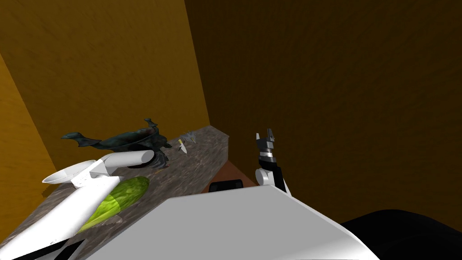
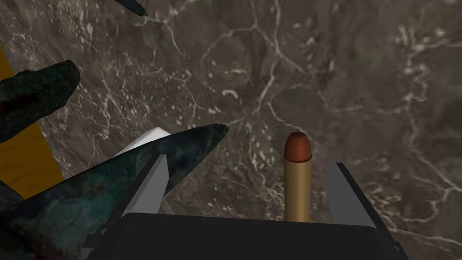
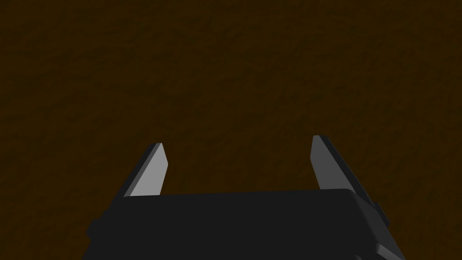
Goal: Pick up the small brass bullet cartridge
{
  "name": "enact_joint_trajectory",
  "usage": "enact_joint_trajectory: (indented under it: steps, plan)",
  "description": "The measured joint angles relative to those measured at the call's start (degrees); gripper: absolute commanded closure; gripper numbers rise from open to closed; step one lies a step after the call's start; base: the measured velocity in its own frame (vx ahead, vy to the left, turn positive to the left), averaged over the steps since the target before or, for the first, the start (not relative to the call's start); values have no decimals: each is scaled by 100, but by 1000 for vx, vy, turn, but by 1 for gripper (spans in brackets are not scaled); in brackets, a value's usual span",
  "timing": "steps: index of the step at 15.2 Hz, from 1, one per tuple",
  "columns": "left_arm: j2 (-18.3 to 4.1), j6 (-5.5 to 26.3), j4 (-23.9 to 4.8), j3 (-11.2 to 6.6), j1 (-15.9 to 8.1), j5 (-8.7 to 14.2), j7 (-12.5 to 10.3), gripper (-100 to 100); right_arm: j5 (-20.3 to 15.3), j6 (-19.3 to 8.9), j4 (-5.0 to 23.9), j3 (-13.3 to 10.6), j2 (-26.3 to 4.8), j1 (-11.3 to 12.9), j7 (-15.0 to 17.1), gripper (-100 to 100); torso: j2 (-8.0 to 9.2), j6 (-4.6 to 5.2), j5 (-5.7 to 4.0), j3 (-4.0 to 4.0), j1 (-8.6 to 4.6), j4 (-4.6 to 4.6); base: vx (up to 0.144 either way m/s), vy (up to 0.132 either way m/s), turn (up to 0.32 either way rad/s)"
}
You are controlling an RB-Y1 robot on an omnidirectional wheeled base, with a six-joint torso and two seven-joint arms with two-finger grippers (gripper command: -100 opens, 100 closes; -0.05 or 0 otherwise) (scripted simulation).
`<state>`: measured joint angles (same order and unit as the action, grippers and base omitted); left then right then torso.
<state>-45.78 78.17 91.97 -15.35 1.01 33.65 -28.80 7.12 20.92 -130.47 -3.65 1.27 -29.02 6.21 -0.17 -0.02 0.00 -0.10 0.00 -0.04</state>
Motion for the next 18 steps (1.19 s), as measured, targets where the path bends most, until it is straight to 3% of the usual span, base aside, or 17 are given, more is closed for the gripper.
enact_joint_trajectory:
  steps: [12, 17, 18]
  plan:
    - [-358, 1304, -685, 7, -109, 414, -302, -100, 0, 0, 0, 0, 0, 0, 0, 0, -3, -3, 2, -2, 7, -2, 49, -7, 20]
    - [-225, 1050, -953, 57, -102, 295, -198, -100, 0, 0, 0, 0, 0, 1, 0, 0, 18, -3, 5, 10, 13, 3, 3, 5, -4]
    - [-216, 1015, -977, 64, -105, 286, -184, 100, 0, 0, 0, 0, 0, 1, 0, 0, 19, -3, 4, 11, 12, 3, 0, 0, 0]
